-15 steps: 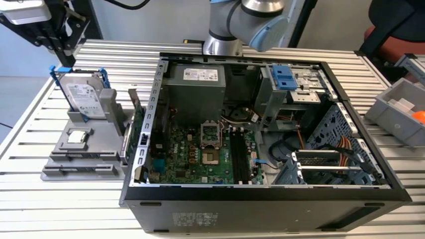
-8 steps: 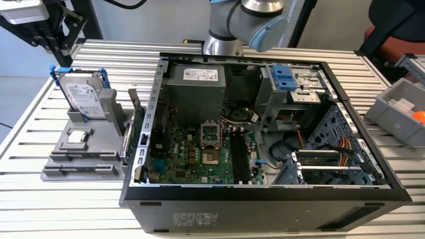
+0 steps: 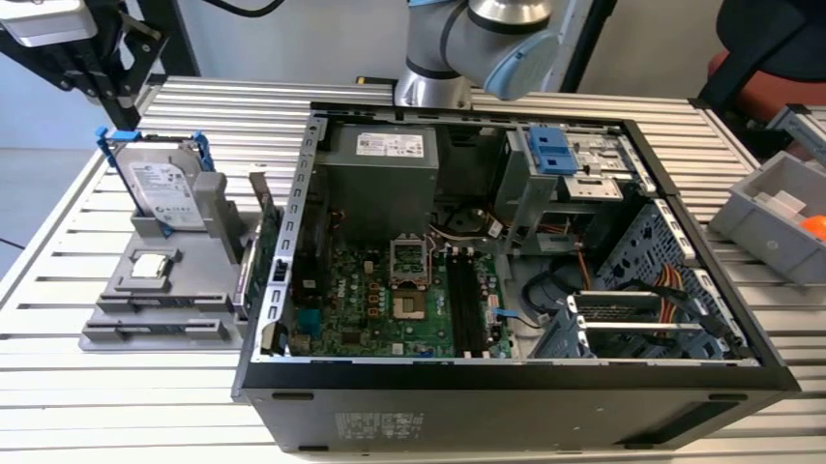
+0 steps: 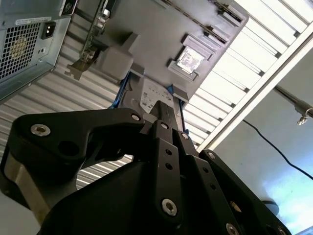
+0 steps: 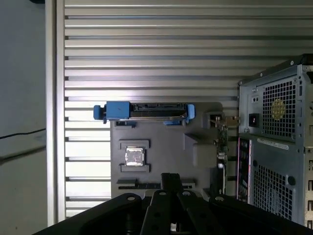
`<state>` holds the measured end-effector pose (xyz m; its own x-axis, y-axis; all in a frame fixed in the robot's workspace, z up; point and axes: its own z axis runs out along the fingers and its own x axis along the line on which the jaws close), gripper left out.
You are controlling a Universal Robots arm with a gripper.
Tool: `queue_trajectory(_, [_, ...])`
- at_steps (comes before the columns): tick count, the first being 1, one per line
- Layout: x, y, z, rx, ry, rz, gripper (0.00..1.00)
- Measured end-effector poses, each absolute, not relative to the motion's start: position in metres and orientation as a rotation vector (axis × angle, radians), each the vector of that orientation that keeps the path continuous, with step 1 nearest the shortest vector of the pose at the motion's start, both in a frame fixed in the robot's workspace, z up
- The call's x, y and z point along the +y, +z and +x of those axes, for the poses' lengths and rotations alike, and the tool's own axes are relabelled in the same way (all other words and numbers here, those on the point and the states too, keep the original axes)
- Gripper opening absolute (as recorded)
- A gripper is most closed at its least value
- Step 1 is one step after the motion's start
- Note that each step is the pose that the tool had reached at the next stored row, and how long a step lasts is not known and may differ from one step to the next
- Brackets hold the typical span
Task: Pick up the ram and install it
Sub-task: 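Reach for the ram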
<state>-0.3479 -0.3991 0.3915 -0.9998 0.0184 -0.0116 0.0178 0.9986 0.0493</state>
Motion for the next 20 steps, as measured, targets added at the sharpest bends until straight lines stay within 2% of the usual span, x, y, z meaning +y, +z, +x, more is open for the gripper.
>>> queue_trajectory(20, [-0.416, 0.389, -0.348, 3.136, 0.077, 0.029, 0.0])
